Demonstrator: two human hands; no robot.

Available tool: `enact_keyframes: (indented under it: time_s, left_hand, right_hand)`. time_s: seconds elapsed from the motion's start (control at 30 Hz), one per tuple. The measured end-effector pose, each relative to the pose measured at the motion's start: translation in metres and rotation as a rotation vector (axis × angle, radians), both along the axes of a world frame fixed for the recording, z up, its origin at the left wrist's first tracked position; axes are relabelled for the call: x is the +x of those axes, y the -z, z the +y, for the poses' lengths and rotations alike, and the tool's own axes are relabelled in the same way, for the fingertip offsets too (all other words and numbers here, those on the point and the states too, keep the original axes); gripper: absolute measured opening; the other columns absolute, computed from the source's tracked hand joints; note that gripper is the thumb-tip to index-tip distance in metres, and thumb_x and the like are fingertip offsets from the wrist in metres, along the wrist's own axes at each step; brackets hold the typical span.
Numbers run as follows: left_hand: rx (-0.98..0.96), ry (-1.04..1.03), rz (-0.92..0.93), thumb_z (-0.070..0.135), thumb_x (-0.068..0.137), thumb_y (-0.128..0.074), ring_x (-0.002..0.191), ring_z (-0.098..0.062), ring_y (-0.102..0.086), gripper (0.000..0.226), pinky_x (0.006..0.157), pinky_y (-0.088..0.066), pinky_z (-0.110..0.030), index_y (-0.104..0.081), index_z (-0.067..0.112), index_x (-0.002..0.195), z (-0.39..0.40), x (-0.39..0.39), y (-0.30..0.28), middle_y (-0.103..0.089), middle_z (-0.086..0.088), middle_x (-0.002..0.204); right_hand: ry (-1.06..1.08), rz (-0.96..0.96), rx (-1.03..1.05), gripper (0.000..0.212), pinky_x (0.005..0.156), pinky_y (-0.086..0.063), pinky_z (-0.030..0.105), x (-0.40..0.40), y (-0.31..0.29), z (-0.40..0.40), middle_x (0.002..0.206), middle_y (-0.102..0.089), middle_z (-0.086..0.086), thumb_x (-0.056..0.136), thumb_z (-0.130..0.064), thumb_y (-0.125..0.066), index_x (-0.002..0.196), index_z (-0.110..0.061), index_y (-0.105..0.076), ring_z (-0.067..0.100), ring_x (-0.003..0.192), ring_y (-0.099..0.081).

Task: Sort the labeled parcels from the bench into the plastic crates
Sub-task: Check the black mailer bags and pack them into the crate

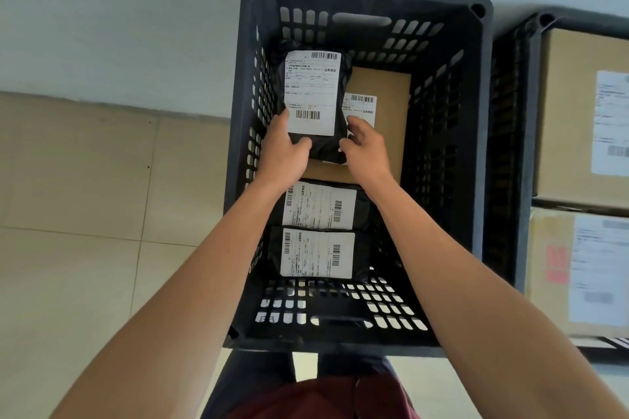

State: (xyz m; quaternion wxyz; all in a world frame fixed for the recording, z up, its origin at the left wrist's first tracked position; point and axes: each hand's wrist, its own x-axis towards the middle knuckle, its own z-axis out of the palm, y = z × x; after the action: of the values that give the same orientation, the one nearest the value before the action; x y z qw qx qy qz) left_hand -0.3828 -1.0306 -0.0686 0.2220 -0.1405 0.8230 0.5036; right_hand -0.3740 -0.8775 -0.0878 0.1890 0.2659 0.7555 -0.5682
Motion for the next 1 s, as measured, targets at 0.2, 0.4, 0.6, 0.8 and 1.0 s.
enact_keyframes:
  time_s: [0.2, 0.4, 0.6, 0.8, 1.0]
  left_hand:
    - [-0.041, 0.078, 0.078, 0.013, 0.102, -0.056, 0.152, -0.014, -0.031, 0.062, 0.128, -0.023, -0.037, -0.034, 0.012, 0.16, -0.006, 0.036, -0.04, -0.036, -0.001, 0.165]
    - [-0.055, 0.262, 0.211, 0.017, 0.104, -0.059, 0.146, -0.011, -0.04, 0.059, 0.118, -0.03, -0.027, -0.037, 0.02, 0.159, -0.026, 0.059, -0.085, -0.043, 0.005, 0.16]
    - [-0.093, 0.505, 0.398, 0.022, 0.105, -0.059, 0.144, -0.01, -0.042, 0.05, 0.121, -0.031, -0.033, -0.047, 0.022, 0.154, -0.029, 0.064, -0.137, -0.049, 0.006, 0.156]
    - [-0.086, 0.757, 0.593, 0.021, 0.104, -0.06, 0.147, -0.014, -0.039, 0.05, 0.124, -0.03, -0.037, -0.049, 0.019, 0.153, 0.028, 0.084, -0.189, -0.048, 0.001, 0.156]
    - [-0.029, 0.961, 0.673, 0.024, 0.104, -0.06, 0.149, -0.009, -0.035, 0.053, 0.121, -0.026, -0.028, -0.046, 0.022, 0.155, 0.108, 0.139, -0.224, -0.045, 0.006, 0.158]
  right_hand:
    - [0.072, 0.096, 0.146, 0.046, 0.1, -0.038, 0.02, 0.041, -0.046, 0.004, 0.151, -0.055, -0.004, 0.104, -0.016, -0.056, 0.149, -0.026, -0.053, 0.009, 0.142, -0.046]
    - [0.08, 0.235, 0.303, 0.034, 0.093, -0.045, 0.01, 0.085, -0.115, 0.014, 0.128, -0.065, -0.016, 0.105, -0.018, -0.057, 0.137, -0.024, -0.064, -0.009, 0.111, -0.057]
    - [0.052, 0.349, 0.545, 0.038, 0.101, -0.038, 0.016, 0.136, -0.174, 0.041, 0.14, -0.062, -0.009, 0.103, -0.027, -0.062, 0.141, -0.023, -0.061, 0.006, 0.131, -0.052]
    - [0.128, 0.389, 0.663, 0.047, 0.116, -0.036, 0.03, 0.204, -0.217, 0.065, 0.15, -0.055, -0.008, 0.102, -0.034, -0.062, 0.148, -0.026, -0.053, 0.012, 0.141, -0.046]
    - [0.348, 0.408, 0.75, 0.048, 0.121, -0.034, 0.04, 0.292, -0.246, 0.111, 0.152, -0.055, -0.006, 0.101, -0.04, -0.063, 0.147, -0.028, -0.055, 0.012, 0.143, -0.044]
